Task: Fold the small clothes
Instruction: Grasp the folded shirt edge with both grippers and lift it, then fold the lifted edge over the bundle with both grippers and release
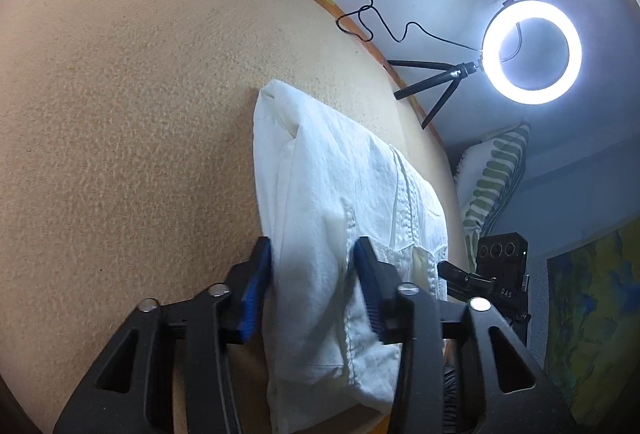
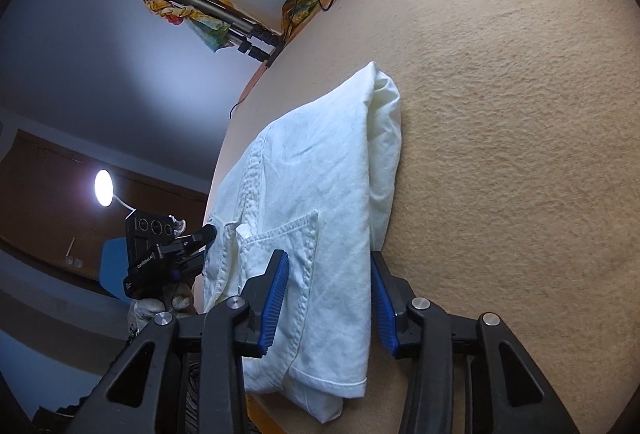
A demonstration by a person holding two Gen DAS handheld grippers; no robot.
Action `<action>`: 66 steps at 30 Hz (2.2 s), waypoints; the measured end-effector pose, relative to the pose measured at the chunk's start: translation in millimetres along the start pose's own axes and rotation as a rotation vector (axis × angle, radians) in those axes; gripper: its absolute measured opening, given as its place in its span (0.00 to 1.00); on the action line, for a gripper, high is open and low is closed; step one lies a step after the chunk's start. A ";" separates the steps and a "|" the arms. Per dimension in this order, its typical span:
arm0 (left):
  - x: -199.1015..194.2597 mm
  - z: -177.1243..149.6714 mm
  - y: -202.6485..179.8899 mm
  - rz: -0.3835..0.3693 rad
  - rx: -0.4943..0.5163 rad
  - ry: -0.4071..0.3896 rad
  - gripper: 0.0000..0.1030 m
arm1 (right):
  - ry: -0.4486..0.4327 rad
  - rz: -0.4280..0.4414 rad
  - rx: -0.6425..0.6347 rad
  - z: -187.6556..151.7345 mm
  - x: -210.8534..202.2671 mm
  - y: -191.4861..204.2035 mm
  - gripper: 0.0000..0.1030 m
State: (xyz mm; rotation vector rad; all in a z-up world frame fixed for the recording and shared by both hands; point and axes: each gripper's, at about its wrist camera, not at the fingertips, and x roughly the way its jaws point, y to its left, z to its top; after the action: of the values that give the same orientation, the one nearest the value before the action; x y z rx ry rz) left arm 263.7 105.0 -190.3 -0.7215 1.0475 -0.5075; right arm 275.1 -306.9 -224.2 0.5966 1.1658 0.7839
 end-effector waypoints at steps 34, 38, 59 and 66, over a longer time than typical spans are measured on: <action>1.6 -59.9 -146.2 0.296 0.635 -0.226 0.09 | -0.178 -0.436 -0.479 -48.7 -51.8 109.3 0.10; 11.9 -62.1 -166.0 0.271 0.680 -0.226 0.09 | -0.203 -0.452 -0.488 -51.6 -69.5 110.8 0.10; 172.8 -36.8 -293.1 0.068 0.734 -0.124 0.09 | -0.330 -0.714 -0.415 12.8 -221.2 20.9 0.09; 233.9 -25.2 -325.4 0.037 0.712 -0.096 0.09 | -0.332 -0.808 -0.392 56.6 -255.3 -23.0 0.09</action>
State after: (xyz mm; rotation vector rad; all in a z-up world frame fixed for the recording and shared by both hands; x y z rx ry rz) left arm 326.4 -280.0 -95.1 -0.0929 0.7131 -0.7492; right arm 285.8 -525.4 -79.2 -0.0925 0.8060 0.1868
